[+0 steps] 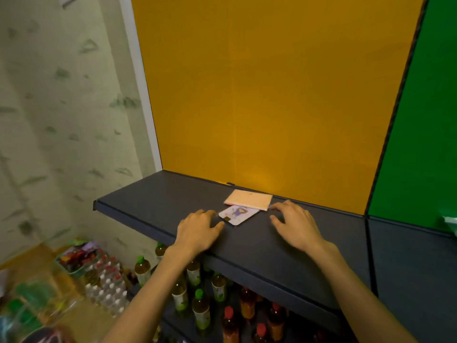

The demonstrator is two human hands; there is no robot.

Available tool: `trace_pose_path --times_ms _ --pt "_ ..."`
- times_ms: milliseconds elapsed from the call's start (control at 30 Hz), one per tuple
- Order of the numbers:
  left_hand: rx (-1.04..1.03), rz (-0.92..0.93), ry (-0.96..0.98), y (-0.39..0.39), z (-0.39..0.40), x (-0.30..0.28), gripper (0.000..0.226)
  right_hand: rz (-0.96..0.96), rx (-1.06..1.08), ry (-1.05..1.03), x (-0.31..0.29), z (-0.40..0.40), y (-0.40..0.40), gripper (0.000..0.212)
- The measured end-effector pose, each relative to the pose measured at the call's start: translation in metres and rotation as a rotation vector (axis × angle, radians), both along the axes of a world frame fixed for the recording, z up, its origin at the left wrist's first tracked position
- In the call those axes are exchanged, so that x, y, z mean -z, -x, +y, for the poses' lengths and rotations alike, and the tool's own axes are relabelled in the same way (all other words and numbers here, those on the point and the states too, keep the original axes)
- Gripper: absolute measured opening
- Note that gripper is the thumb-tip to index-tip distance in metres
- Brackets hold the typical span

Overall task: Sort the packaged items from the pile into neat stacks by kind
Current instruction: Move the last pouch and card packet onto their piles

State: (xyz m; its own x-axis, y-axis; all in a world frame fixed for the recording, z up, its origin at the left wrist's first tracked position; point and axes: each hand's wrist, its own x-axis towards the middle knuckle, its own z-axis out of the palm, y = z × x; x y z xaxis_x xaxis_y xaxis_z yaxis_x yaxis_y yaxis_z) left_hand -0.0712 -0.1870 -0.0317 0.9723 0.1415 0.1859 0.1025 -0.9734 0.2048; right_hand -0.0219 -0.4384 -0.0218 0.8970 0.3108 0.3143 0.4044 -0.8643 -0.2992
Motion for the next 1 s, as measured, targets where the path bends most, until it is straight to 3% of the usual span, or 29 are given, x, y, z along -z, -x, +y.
trace_pose_path --times_ms 333,500,600,733,833,933,1000 --pt "-0.04 -0.011 0.203 -0.1 0.025 0.017 0.05 0.069 0.134 0.028 0.009 0.023 -0.038 0.035" --pt "-0.093 0.076 0.379 -0.149 0.026 0.02 0.077 0.104 0.265 0.05 0.012 0.023 -0.044 0.036" --pt "-0.062 0.208 0.353 -0.172 0.023 0.017 0.096 0.114 0.327 0.048 0.012 0.028 -0.048 0.036" --pt "-0.024 0.287 0.369 -0.187 0.02 0.015 0.074 0.109 0.386 0.052 0.011 0.038 -0.051 0.037" --pt "-0.004 0.276 0.612 -0.196 0.025 0.017 0.07 0.105 0.418 0.056 0.014 0.048 -0.051 0.037" --pt "0.044 0.159 1.031 -0.2 0.034 0.018 0.041 0.144 0.44 0.061 0.016 0.061 -0.051 0.035" --pt "0.014 0.089 1.251 -0.205 0.045 0.021 0.037 0.167 0.46 0.071 0.018 0.074 -0.052 0.033"
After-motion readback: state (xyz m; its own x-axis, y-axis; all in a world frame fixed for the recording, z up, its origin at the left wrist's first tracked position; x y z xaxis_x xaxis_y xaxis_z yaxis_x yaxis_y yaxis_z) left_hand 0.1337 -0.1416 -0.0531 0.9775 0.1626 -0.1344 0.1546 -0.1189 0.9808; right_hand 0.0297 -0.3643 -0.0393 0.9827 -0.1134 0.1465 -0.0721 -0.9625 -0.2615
